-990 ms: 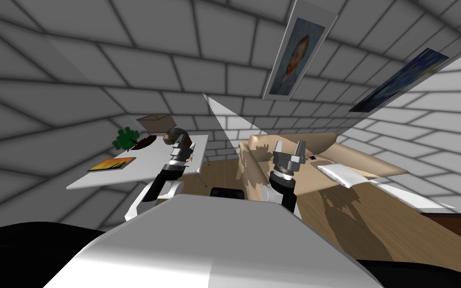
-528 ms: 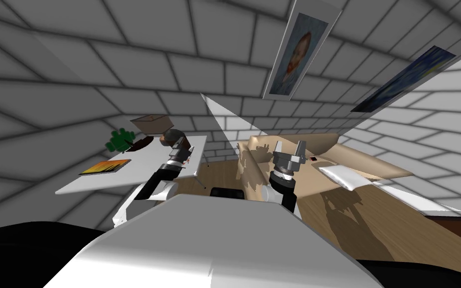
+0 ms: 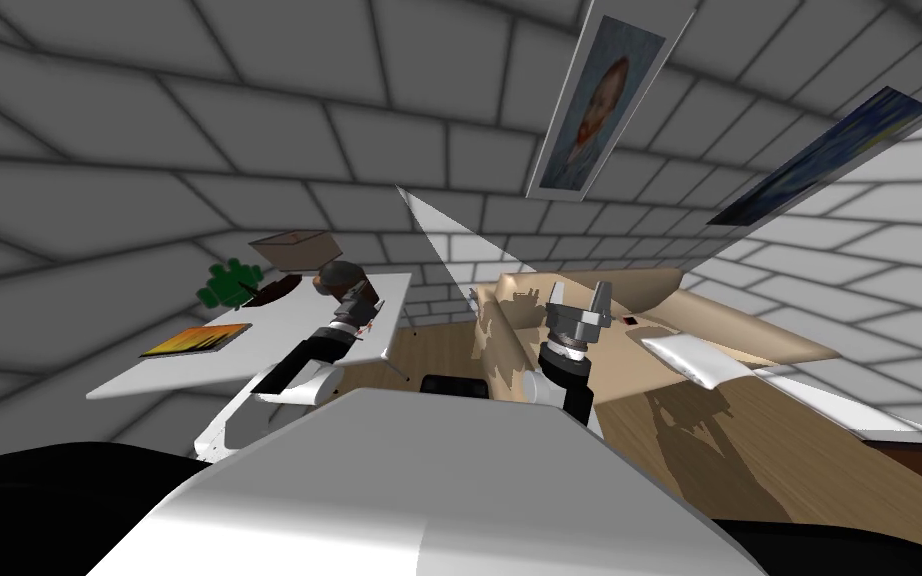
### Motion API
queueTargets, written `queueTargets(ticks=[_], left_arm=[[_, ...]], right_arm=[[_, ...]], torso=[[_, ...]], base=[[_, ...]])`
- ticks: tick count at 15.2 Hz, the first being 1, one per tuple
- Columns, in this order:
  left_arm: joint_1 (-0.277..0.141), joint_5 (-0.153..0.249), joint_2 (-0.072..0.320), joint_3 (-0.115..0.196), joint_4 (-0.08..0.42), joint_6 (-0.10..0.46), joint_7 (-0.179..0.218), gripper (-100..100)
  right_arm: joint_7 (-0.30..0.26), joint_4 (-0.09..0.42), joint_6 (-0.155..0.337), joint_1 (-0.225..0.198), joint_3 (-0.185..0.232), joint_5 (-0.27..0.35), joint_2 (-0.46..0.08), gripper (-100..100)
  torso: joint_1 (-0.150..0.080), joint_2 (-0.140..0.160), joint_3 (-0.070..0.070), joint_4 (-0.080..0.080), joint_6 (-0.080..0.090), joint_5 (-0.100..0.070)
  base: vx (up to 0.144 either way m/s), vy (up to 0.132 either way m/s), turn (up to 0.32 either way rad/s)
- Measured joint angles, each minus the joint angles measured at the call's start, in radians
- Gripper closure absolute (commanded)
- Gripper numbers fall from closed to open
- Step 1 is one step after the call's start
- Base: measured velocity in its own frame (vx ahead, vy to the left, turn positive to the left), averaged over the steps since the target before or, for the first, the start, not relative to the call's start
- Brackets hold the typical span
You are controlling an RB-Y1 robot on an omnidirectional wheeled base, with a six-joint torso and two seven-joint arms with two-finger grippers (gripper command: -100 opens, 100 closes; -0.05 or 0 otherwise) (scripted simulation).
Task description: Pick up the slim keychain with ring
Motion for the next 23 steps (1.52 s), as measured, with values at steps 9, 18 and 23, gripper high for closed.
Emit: queueTargets(ticks=[9, 18, 23], left_arm=[[0.039, 0.108, 0.086, 0.063, 0.001, 0.181, 0.066, -100], [0.079, 0.211, 0.159, 0.121, 0.006, 0.354, 0.13, -100], [0.105, 0.267, 0.195, 0.15, 0.013, 0.458, 0.163, -100]], right_arm=[[0.0, 0.0, 0.0, 0.0, 0.0, 0.0, 0.0, 0], [0.0, 0.0, 0.0, 0.0, 0.0, 0.0, 0.0, 0], [0.0, 0.0, 0.0, 0.0, 0.0, 0.0, 0.0, 0]], torso=[[0.001, 0.001, 0.001, 0.0, 0.0, 0.0], [0.002, 0.002, 0.001, 0.0, 0.0, 0.0], [0.003, 0.003, 0.002, 0.001, 0.0, 0.001]], base=[[0.053, -0.015, 0.012], [0.028, 0.003, 0.014], [0.029, 0.003, 0.011]])
